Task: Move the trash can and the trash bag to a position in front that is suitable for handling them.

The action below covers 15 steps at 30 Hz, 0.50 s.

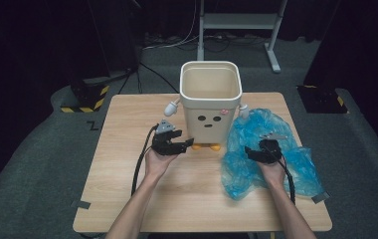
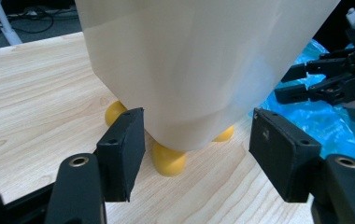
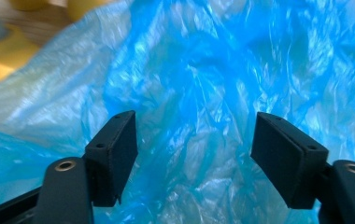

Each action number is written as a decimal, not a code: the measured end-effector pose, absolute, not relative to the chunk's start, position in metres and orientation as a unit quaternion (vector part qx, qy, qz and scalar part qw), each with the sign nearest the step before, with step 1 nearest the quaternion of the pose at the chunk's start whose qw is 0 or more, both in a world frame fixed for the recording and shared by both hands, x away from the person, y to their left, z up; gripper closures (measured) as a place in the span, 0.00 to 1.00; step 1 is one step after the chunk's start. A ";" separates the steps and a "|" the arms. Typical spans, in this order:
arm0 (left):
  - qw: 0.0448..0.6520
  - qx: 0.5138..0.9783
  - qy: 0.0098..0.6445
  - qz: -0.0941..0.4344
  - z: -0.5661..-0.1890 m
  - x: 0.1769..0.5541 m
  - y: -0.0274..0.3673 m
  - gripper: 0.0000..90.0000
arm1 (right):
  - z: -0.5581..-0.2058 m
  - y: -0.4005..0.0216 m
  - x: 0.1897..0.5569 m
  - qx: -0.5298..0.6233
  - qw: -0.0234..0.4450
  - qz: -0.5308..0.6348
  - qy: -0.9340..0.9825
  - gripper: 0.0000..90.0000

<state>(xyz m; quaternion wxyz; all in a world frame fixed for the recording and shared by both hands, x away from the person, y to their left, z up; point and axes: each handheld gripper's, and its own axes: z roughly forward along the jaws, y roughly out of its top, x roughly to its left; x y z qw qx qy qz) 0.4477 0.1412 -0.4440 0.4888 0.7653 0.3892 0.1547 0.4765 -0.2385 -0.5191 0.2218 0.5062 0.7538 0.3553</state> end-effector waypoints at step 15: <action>0.498 0.742 0.416 0.170 -0.428 0.435 0.152 0.36 | -0.524 -0.248 0.480 0.523 0.239 0.328 0.749 0.27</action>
